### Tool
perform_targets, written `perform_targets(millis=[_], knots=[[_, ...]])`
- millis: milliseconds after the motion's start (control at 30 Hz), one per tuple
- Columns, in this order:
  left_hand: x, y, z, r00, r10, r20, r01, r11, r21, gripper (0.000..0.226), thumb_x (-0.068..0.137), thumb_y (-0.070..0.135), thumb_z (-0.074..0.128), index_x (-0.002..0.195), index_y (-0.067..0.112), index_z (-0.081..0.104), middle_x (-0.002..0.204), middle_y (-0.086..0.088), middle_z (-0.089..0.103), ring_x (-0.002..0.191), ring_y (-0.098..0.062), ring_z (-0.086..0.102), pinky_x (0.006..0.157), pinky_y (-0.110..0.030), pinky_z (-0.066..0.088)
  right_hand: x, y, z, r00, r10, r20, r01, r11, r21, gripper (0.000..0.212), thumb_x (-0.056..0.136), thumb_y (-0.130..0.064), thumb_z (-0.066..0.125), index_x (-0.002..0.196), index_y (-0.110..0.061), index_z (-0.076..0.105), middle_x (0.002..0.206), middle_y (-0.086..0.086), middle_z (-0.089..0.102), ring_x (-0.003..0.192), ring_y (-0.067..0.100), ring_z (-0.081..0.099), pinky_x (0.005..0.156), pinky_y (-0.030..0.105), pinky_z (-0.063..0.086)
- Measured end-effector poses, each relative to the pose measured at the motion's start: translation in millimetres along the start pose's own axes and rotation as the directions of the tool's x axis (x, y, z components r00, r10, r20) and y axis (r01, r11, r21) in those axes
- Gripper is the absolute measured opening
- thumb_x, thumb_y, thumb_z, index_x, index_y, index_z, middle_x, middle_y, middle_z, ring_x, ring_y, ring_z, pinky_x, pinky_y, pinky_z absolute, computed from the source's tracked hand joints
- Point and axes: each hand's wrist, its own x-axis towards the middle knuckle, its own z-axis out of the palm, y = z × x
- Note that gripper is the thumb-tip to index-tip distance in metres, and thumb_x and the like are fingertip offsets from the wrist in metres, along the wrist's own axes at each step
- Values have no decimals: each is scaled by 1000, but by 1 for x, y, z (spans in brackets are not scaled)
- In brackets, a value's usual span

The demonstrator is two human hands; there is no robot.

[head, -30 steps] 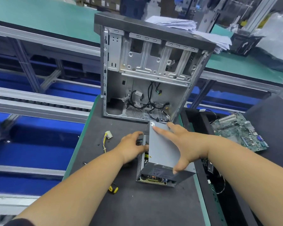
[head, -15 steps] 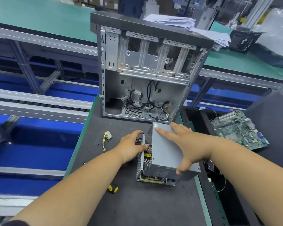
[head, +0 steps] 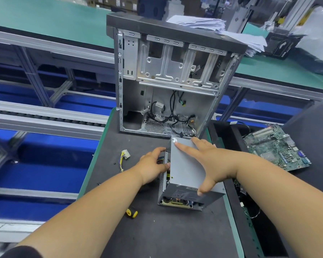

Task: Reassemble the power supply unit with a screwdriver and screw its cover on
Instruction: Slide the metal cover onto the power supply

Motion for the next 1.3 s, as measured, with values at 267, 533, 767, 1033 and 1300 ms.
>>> perform_targets(millis=[267, 533, 767, 1033, 1300], knots=[[0, 3, 0, 1000, 9, -5, -9, 998, 59, 64, 89, 40, 62, 146, 38, 33, 147, -5, 41, 137, -28, 34, 112, -47, 33, 1, 1, 1, 1000, -3, 20, 3, 1000, -14, 142, 52, -56, 86, 130, -67, -32, 161, 6, -22, 149, 26, -17, 118, 50, 10], [-3, 5, -1, 1000, 14, 1, -14, 995, 96, 64, 91, 40, 59, 149, 35, 31, 150, -4, 37, 140, -27, 29, 114, -44, 29, 5, -1, 11, 1000, 7, 25, -6, 999, -46, 144, 52, -55, 86, 136, -61, -31, 160, 9, -23, 148, 29, -18, 120, 53, 8], [-13, 1, -3, 999, 26, 24, -27, 999, 26, 45, 105, 39, 30, 150, 39, 30, 149, -4, 37, 144, -25, 22, 119, -40, 17, 15, -3, 26, 1000, 15, 8, -15, 1000, -15, 145, 51, -57, 86, 140, -57, -29, 161, 11, -19, 149, 31, -16, 119, 59, 3], [-15, 11, 6, 999, -29, 36, 29, 1000, 4, 53, 101, 55, 27, 152, 39, 24, 150, -5, 33, 145, -28, 14, 116, -45, 14, 17, -4, 39, 999, 14, -33, -16, 999, -50, 144, 53, -57, 83, 139, -55, -33, 159, 15, -21, 147, 34, -18, 117, 62, 1], [-16, 12, 4, 999, -30, 36, 35, 989, -140, 86, 78, 67, 46, 152, 28, 28, 155, -2, 31, 144, -24, 25, 118, -48, 23, 20, -7, 40, 999, 45, -11, -46, 993, -111, 145, 54, -59, 82, 139, -51, -35, 158, 19, -23, 147, 39, -16, 116, 66, 2]])
